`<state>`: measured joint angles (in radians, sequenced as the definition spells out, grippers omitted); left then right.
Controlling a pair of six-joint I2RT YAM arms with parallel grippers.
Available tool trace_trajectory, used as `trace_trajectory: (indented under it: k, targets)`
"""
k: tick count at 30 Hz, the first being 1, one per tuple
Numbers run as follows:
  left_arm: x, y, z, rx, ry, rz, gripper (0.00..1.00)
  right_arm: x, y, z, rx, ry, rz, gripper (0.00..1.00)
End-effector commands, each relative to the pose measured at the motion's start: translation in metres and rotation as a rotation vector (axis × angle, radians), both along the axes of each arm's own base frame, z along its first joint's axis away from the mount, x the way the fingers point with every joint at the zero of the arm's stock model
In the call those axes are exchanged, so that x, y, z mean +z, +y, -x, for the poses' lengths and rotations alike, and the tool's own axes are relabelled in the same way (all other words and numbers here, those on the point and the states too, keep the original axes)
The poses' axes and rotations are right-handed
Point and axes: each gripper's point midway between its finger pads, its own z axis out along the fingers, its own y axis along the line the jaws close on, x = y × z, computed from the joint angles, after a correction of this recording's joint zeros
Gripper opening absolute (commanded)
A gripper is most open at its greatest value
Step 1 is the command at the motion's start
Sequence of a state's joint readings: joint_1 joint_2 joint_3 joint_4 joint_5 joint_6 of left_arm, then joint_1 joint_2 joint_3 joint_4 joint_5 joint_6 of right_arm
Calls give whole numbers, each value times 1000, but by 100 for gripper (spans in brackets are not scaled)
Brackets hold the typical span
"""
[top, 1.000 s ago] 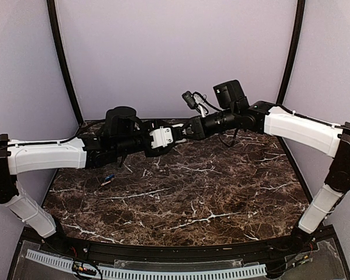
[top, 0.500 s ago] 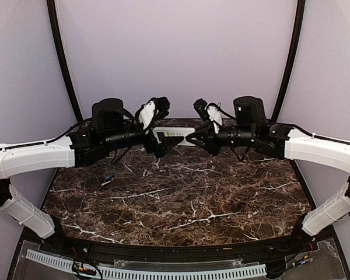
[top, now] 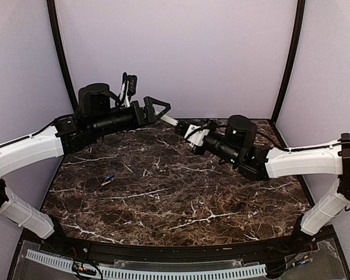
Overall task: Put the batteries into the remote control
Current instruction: Pass from the right arm to the left
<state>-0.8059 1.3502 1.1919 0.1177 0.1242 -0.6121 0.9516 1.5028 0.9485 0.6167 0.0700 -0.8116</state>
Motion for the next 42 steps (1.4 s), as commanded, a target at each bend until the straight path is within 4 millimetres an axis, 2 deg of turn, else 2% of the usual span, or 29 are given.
trace_trajectory:
  k: [1,6,11,15,17,18,20,26,28,31,35,36,39,42]
  targets:
    - [-13,13,-5,52,176,89,98,40,-3,4,-79,-269,-47,0]
    - [-33,6,-14,38,240,108,98,32,15,16,-66,-340,6,0]
    - [-48,5,-24,47,288,127,92,28,26,23,-93,-392,39,0]
    - [-45,3,-26,40,275,153,76,19,34,29,-76,-397,60,0]
    - [-42,0,-25,21,273,165,62,18,34,27,-86,-393,59,0]
    - [-42,-2,-24,7,276,171,51,19,34,26,-94,-392,57,0]
    - [-39,-5,-21,-17,273,186,36,19,34,26,-100,-396,54,0]
    - [-31,-10,-15,-72,246,218,4,19,34,21,-130,-400,52,0]
    - [-27,-9,-13,-82,233,224,0,20,34,21,-136,-402,48,0]
    - [-23,-8,-11,-89,210,229,0,24,32,19,-159,-410,26,2]
    - [-10,-3,-9,-86,137,230,0,24,28,13,-225,-385,22,70]
    - [-2,-1,-7,-86,97,229,0,24,26,12,-240,-368,15,80]
    - [17,9,-4,-65,-11,232,0,20,18,13,-243,-260,-18,96]
    - [36,20,0,-39,-137,244,0,11,18,27,-124,-19,-30,99]
